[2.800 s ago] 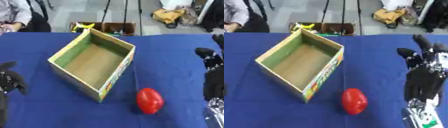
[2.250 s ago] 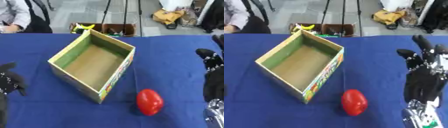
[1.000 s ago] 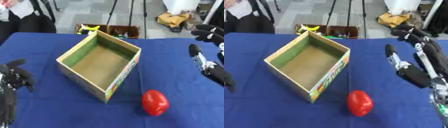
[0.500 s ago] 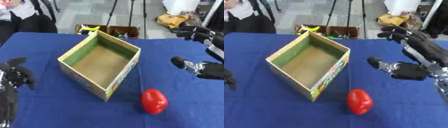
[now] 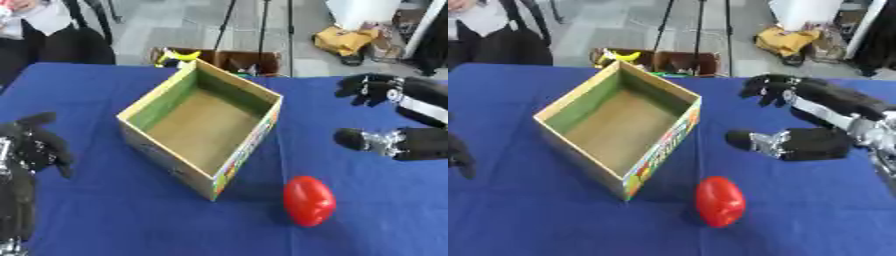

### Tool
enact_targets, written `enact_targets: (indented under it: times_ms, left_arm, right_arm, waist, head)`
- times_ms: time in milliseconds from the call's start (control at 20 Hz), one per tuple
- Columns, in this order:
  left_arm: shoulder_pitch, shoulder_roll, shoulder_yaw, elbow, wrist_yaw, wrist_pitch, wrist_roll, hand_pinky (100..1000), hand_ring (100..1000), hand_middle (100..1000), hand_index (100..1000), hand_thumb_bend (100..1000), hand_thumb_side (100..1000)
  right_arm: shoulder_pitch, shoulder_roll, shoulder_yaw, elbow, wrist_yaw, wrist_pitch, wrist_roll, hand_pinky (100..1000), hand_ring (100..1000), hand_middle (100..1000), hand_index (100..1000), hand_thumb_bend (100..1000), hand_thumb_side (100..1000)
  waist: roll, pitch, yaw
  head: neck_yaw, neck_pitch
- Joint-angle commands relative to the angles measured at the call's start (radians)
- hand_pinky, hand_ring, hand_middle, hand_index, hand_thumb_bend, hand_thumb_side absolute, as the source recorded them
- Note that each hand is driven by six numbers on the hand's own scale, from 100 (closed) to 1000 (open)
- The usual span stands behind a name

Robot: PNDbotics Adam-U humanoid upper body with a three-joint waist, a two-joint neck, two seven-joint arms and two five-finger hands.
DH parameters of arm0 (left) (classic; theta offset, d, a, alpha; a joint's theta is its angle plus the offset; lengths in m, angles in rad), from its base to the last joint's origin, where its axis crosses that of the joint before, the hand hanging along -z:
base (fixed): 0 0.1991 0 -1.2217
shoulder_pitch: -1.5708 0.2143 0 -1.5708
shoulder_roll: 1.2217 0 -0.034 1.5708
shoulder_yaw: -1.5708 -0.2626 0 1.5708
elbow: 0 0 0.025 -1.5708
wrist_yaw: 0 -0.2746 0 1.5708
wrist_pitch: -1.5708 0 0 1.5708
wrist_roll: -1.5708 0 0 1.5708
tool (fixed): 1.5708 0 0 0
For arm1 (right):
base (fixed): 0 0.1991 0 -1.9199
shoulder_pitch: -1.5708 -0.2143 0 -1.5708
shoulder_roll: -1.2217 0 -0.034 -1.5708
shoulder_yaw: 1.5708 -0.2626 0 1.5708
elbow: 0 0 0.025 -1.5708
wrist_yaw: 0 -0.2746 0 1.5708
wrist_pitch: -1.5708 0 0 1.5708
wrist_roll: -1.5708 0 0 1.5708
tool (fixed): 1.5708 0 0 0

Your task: Pick up objects on the table and place them in the box.

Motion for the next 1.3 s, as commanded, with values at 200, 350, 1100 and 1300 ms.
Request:
enact_targets:
  times_ms: [200,350,1100,1300]
  left_arm:
    - [-0.002,0.019,-0.006,-0.02,0.001,0.001,-0.003,274,399,425,736,100,1000]
    - [0.0,0.021,-0.007,-0.02,0.001,0.002,-0.004,274,399,425,736,100,1000]
    - [0.001,0.019,-0.012,-0.02,0.0,0.002,-0.009,272,399,424,738,100,1000]
    - [0.0,0.018,-0.013,-0.02,0.0,0.003,-0.012,271,399,424,738,100,1000]
  right_arm:
    - [-0.026,-0.098,0.052,-0.02,-0.042,0.034,0.103,782,822,961,969,718,775]
    - [-0.041,-0.132,0.083,-0.02,-0.056,0.037,0.138,778,824,955,967,691,761]
    - [-0.059,-0.136,0.173,-0.02,0.03,0.09,0.182,737,825,958,983,686,741]
    - [-0.061,-0.122,0.201,-0.02,0.075,0.107,0.182,737,837,960,985,682,717]
  waist:
    - [-0.002,-0.024,0.002]
    - [-0.003,-0.026,0.002]
    - [-0.002,-0.016,0.005]
    - [-0.001,-0.012,0.007]
  head:
    - [0.009,0.008]
    - [0.014,0.012]
    - [0.015,0.007]
    - [0.013,0.005]
